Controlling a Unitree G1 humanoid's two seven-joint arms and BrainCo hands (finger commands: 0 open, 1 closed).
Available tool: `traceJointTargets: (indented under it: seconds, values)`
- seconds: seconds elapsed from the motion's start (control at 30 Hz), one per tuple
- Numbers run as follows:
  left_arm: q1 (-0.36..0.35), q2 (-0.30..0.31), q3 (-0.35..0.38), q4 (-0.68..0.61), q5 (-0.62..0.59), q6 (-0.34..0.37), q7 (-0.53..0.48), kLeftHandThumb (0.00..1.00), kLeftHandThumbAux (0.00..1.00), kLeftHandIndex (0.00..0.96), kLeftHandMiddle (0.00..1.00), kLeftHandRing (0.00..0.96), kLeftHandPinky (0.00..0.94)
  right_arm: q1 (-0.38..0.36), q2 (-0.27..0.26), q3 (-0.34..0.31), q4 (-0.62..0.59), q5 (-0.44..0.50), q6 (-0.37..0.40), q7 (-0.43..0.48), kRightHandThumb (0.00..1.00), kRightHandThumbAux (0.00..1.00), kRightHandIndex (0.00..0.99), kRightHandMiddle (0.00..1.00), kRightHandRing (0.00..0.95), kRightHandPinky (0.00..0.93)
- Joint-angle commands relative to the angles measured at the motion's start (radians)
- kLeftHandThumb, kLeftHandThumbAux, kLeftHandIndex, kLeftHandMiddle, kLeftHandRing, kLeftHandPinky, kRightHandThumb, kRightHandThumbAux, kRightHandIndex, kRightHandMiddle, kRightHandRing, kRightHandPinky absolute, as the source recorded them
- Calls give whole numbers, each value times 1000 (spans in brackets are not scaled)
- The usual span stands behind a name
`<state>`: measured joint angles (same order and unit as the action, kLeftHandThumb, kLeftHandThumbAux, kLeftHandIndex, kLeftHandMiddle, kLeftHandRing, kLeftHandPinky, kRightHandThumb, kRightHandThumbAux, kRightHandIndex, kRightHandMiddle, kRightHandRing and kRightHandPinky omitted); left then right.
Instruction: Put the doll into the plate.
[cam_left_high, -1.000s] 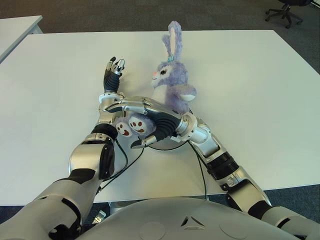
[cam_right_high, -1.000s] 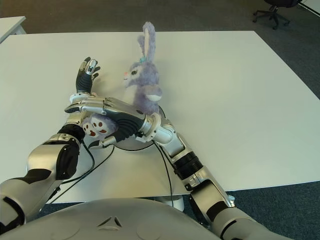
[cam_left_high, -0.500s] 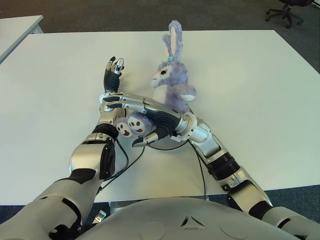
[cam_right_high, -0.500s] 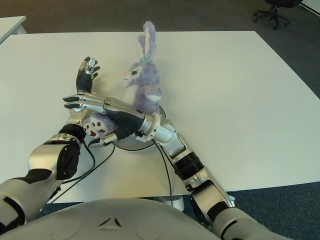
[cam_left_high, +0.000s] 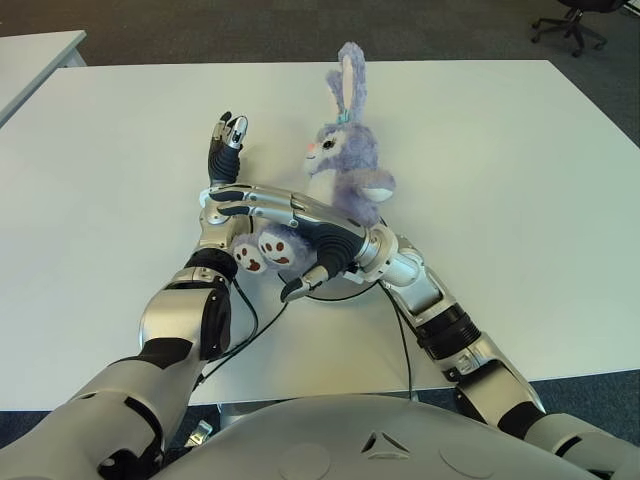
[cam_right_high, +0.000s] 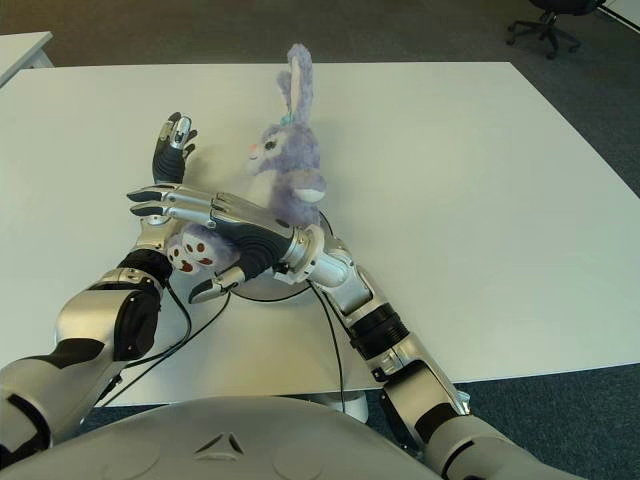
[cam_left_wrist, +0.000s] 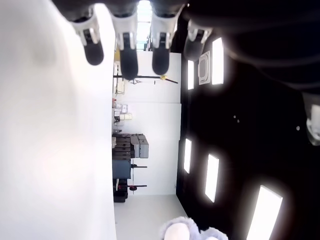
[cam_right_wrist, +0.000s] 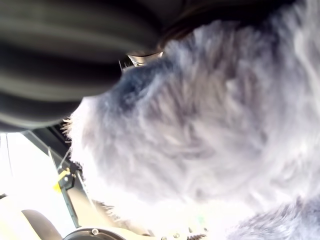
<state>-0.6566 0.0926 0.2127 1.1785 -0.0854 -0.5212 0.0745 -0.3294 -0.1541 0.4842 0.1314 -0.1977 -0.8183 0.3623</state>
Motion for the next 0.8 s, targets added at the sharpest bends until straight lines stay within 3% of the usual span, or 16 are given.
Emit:
traceJointTargets:
  seconds: [0.03,0.4,0.6,0.8]
  values:
    - [104,-28,-11,55,11,55,-28,0,316,0,100,98,38,21,-8,-9,24,6,-19,0,168,206,0,0,0,0]
    - [109,-19,14,54,-24,49,-148,0,321,0,59,38,0,30,-7,-17,24,80,-22,15,212,165,0,0,0,0]
    - [135,-18,14,28,-35,-9,-228,0,334,0,36,6,0,24,-8,-20,17,181,1,55,234,160,0,0,0,0]
    - [142,-23,26,17,-51,-14,-296,0,372,0,8,0,0,17,-10,-37,-23,279,58,102,213,174,0,0,0,0]
